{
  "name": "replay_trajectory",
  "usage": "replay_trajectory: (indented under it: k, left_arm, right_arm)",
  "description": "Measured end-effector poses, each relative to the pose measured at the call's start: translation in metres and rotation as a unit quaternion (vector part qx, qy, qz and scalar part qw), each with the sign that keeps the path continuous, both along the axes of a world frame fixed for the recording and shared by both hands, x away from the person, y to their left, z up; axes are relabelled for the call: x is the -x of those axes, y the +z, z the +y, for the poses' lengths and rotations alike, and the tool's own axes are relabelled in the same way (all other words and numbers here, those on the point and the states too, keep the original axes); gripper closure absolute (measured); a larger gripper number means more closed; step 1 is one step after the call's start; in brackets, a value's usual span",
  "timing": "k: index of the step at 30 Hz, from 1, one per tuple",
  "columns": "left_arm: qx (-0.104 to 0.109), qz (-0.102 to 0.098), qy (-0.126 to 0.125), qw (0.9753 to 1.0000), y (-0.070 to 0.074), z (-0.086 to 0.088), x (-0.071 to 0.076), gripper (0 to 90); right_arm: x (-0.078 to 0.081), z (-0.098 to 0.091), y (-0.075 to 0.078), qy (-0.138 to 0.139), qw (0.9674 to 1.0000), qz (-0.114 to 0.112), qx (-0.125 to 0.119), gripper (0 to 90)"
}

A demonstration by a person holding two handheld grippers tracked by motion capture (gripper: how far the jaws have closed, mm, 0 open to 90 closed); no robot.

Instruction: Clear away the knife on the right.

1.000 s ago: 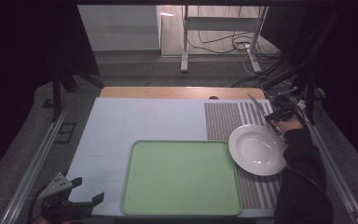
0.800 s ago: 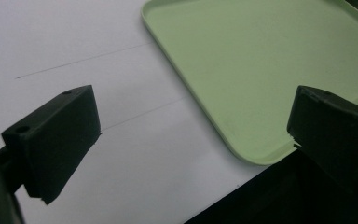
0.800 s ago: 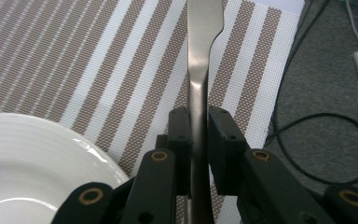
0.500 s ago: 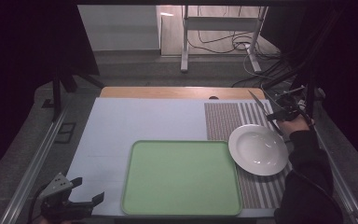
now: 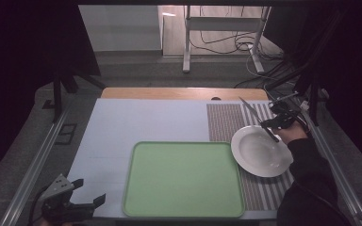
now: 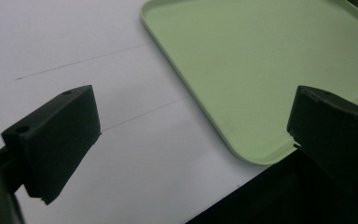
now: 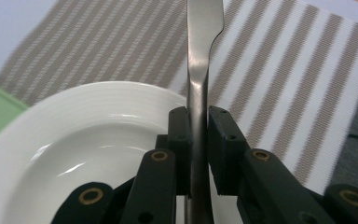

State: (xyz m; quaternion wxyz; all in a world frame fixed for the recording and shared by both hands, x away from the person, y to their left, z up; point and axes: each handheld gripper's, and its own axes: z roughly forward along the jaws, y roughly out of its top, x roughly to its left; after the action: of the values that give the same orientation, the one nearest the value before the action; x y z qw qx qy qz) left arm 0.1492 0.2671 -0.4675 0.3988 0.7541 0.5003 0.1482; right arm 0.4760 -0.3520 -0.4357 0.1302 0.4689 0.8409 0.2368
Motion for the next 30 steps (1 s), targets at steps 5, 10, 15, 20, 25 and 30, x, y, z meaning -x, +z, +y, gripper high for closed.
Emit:
replay_trajectory:
  k: [5, 10, 15, 20, 25, 30]
  left_arm:
    - [-0.001, -0.001, 0.0, 1.0, 0.0, 0.0, 0.0, 2.3]
    - [-0.001, 0.0, 0.0, 1.0, 0.0, 0.0, 0.0, 2.3]
    - [-0.002, 0.0, 0.0, 1.0, 0.0, -0.001, 0.0, 2.3]
    - [-0.002, 0.0, 0.0, 1.0, 0.0, -0.001, 0.0, 2.3]
    - [-0.003, 0.0, 0.0, 1.0, 0.0, -0.001, 0.0, 2.3]
    - [-0.003, 0.001, 0.0, 1.0, 0.0, -0.001, 0.0, 2.3]
  right_arm:
    - [0.016, 0.014, 0.002, 0.021, 0.9998, -0.003, -0.004, 80.4]
    - [0.033, 0.021, 0.002, 0.036, 0.9993, -0.004, -0.01, 80.4]
    - [0.048, 0.027, -0.001, 0.046, 0.9988, 0.0, -0.013, 80.5]
    - [0.062, 0.039, -0.005, 0.067, 0.9977, 0.003, -0.009, 80.4]
    - [0.076, 0.052, -0.005, 0.09, 0.9959, 0.003, -0.002, 80.4]
    - [0.089, 0.063, -0.006, 0.111, 0.9938, 0.003, -0.006, 80.4]
